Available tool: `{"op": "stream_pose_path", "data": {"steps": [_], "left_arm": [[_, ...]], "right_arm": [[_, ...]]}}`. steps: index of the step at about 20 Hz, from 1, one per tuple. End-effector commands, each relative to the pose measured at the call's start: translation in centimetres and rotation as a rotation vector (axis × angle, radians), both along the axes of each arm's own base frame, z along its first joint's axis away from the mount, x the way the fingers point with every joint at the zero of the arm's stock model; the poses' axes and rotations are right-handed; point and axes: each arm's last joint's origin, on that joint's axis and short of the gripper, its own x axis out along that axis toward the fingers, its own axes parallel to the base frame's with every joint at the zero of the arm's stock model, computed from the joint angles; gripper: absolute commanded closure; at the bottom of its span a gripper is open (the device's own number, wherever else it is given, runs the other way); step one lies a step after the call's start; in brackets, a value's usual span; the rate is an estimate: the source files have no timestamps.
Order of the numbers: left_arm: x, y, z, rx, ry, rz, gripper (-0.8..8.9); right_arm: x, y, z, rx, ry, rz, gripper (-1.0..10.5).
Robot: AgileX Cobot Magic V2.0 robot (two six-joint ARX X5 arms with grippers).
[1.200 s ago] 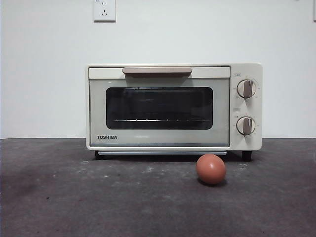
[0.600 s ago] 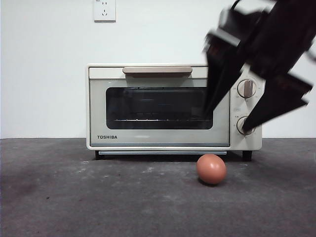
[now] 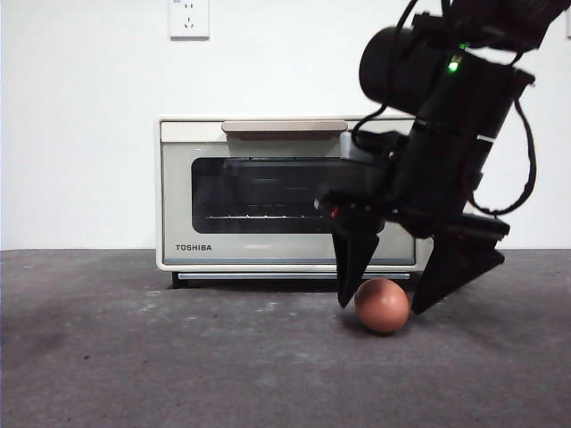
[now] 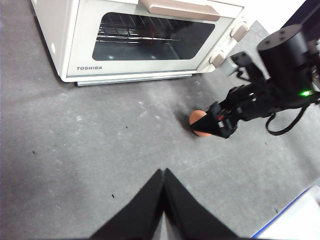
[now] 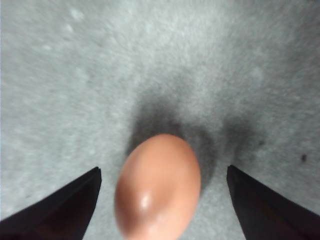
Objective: Eggoven
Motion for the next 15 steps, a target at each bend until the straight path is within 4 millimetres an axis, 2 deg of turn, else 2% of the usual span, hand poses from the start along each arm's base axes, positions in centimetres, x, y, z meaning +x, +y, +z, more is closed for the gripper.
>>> {"op": "stream_pose_path", "data": {"steps": [1, 7, 11, 15], "left_arm": [[0.0, 0.0, 0.6, 0.004, -0.032, -0.012, 8.06], [0.1, 0.0, 0.6, 0.004, -0.032, -0.012, 8.06], [0.2, -0.1, 0.6, 0.004, -0.028, -0.012, 8.06], [1.1, -0.1, 0.9, -0.014, -0.049, -0.003, 8.06]], "right_arm": [[0.5, 0.6, -0.4, 0.006, 0.000, -0.008, 5.8], [0.6, 0.7, -1.1, -0.007, 0.021, -0.011, 7.4], [0.6, 0.7, -1.1, -0.007, 0.021, -0.005, 9.4], [0.4, 0.7, -0.1, 0.007, -0.010, 0.013, 9.4]]}}
